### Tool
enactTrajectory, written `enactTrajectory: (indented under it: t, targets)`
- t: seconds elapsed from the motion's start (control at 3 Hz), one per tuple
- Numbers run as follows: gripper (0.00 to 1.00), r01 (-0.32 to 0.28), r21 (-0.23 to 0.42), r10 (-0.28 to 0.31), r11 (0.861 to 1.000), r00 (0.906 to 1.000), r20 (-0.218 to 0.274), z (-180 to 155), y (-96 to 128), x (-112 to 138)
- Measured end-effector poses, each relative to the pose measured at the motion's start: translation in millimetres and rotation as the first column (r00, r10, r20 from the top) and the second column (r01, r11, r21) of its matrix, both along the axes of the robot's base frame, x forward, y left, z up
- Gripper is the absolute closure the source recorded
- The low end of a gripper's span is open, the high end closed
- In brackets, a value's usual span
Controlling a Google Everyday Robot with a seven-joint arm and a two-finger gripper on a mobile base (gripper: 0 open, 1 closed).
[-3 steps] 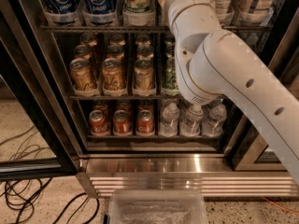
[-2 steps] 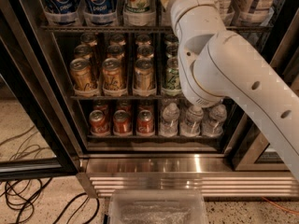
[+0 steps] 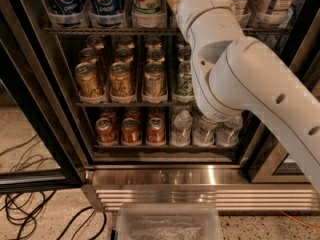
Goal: Pick 7up can from top shelf of fridge
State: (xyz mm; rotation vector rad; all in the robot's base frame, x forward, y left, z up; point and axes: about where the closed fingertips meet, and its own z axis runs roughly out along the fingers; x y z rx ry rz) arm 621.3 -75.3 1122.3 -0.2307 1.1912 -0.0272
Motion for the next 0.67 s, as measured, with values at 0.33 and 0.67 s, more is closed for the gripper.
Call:
enactTrajectory:
  t: [0.33, 0.67]
  targets:
    - [1.0, -0.006, 0.0, 0.006, 1.0, 1.0, 0.001, -2, 2, -2]
    - [1.0, -0.04, 0.002, 0.04, 0.999, 0.9992, 0.007, -1, 16, -15]
